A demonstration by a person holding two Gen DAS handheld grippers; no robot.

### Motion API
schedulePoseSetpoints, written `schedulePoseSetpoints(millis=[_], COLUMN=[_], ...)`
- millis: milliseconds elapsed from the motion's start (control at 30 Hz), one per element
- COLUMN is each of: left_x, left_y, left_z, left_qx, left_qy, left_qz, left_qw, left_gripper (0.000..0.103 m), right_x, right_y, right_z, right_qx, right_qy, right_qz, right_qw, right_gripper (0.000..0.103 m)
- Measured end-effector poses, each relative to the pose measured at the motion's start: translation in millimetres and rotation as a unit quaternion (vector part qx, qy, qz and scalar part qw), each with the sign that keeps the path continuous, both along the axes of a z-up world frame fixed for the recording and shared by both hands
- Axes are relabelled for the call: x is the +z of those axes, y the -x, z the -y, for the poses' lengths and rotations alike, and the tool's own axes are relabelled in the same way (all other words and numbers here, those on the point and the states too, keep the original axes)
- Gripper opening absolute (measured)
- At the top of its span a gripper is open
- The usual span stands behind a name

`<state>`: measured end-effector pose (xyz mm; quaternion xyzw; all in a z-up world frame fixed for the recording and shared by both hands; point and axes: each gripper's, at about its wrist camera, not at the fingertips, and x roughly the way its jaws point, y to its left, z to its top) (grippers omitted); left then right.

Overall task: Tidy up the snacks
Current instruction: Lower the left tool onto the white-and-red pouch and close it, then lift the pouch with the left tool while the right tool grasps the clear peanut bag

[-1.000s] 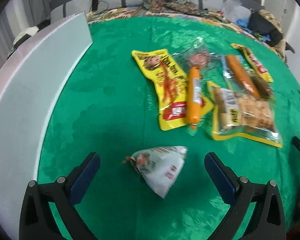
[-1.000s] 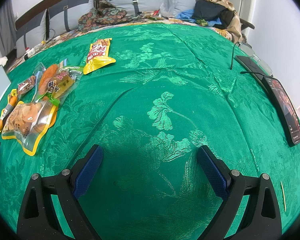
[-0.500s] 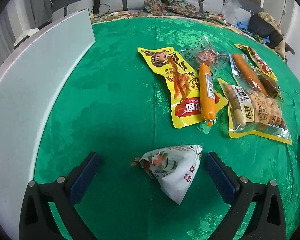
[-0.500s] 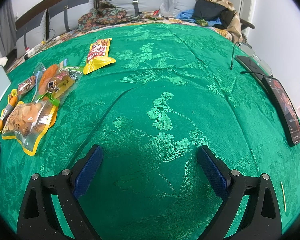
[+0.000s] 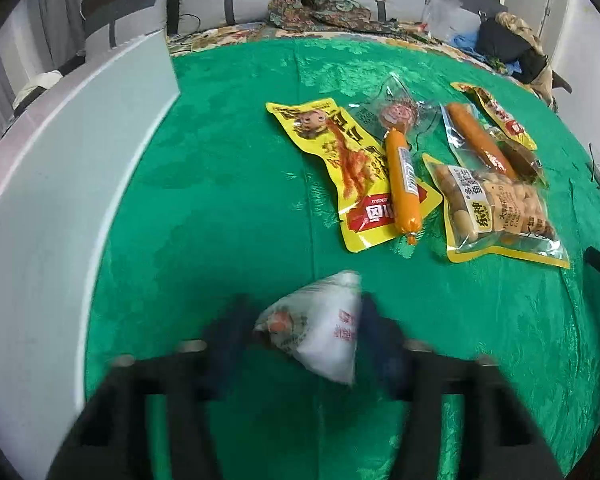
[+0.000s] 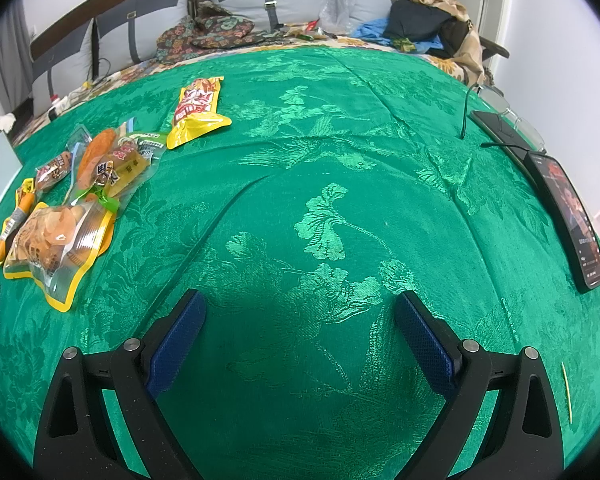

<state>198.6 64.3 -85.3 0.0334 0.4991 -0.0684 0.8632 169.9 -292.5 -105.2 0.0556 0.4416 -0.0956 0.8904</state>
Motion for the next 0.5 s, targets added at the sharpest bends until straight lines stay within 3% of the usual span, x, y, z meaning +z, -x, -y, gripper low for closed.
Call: schedulePoseSetpoints(millis=[333, 400, 500], left_x=[8.0, 12.2, 16.6], left_y=[42.5, 52.2, 62.4], left_z=[-26.7, -30.6, -35.7], left_qx=[0.0, -0.006, -0.006], left_qy=[0.04, 0.043, 0.056], left_qz=[0.027, 0.034, 0.035], left_qw=[0.9988, 0.9985, 0.9978], left_gripper=[0.041, 0.041, 0.041], right_x=[1.3, 9.4, 39.4], right_y=[-1.1, -1.0, -9.6], right_z=[-0.6, -7.6, -44.7], right_qx=[0.01, 0.045, 0.16], right_qy=[-0.004, -0.045, -0.13], right_qz=[-0.009, -0.007, 0.022], right_qw=[1.0, 0.998, 0.978], right_gripper=[0.097, 0.096, 0.096])
